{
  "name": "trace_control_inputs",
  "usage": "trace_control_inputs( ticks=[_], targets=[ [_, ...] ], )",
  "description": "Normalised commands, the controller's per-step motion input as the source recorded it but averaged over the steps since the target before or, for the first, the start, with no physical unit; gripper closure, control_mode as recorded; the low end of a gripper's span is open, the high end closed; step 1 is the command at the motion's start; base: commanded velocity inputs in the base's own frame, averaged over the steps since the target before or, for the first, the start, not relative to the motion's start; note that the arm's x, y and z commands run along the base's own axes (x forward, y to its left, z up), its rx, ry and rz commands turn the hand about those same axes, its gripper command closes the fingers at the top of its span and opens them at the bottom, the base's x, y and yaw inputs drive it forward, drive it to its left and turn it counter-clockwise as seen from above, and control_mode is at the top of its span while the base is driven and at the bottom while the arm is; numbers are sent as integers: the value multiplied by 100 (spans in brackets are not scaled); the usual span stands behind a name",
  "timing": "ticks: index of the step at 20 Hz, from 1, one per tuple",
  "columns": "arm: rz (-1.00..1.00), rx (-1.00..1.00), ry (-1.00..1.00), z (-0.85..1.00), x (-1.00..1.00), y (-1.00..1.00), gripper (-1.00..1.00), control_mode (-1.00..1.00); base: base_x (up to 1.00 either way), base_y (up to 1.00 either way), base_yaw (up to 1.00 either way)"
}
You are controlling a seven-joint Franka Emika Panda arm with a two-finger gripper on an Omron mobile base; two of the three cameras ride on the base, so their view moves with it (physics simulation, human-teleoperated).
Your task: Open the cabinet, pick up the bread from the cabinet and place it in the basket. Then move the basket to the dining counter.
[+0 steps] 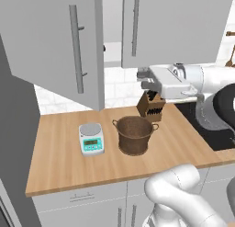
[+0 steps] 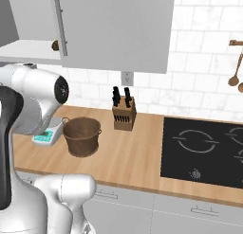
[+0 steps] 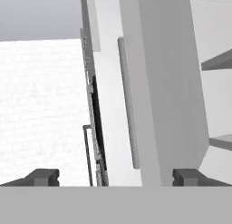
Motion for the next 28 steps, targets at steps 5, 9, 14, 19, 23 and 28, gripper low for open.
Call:
trace_control_inputs(
  ticks=[5, 9, 14, 19, 23, 28],
  targets=[
    [32, 1, 0, -1, 75, 0, -100, -100, 0, 0, 0],
    [18, 0, 0, -11, 58, 6, -100, -100, 0, 0, 0],
    [11, 0, 0, -13, 55, 33, -100, -100, 0, 0, 0],
    [0, -1, 0, -10, 51, 54, -100, -100, 0, 0, 0],
    [1, 0, 0, -11, 33, 40, -100, -100, 0, 0, 0],
    [2, -1, 0, -11, 30, 38, -100, -100, 0, 0, 0]
  ],
)
